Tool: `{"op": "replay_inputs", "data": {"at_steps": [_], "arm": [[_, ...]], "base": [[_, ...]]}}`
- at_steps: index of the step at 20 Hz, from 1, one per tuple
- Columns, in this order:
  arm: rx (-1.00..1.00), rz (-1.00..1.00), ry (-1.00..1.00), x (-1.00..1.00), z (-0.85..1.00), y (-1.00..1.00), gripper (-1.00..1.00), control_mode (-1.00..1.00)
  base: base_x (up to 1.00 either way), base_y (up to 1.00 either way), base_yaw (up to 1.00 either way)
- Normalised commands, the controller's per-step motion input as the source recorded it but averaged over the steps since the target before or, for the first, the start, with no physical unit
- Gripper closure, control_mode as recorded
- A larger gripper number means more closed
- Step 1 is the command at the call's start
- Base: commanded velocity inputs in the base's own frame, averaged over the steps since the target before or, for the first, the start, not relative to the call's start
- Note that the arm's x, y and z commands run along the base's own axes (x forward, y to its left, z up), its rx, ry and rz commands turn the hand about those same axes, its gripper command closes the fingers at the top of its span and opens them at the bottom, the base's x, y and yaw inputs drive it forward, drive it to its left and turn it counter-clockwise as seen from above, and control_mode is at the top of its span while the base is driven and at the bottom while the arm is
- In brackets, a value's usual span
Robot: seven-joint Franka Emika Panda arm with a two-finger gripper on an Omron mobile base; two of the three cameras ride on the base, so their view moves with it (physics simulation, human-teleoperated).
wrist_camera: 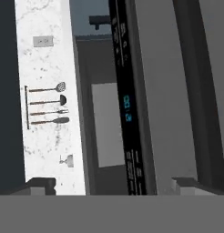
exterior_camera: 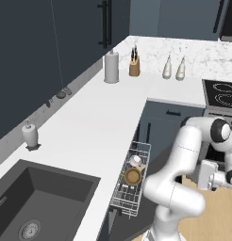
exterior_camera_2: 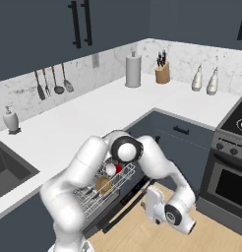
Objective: Pick up the cup and bowl from the counter, place them in the dishwasher, and close the dishwasher door.
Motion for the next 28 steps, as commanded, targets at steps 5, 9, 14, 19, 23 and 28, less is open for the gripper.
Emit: {"op": "replay_inputs", "data": {"at_steps": [5, 9, 14, 19, 23, 28], "arm": [[0.16, 0.01, 0.0, 0.02, -0.48, -0.11, -1.0, -1.0], [0.03, 0.0, 0.0, 0.18, -0.53, 0.0, -1.0, -1.0], [0.05, 0.0, 0.0, 0.23, -0.51, 0.0, -1.0, -1.0], [0.02, 0.0, 0.0, 0.24, -0.33, 0.0, -1.0, -1.0], [0.03, 0.0, 0.0, 0.27, -0.32, 0.0, -1.0, -1.0], [0.04, 0.01, 0.0, 0.31, -0.38, 0.01, -1.0, -1.0]], "base": [[0.0, 0.0, 0.0], [0.0, 0.0, 0.0], [0.0, 0.0, 0.0], [0.0, 0.0, 0.0], [0.0, 0.0, 0.0], [0.0, 0.0, 0.0]]}}
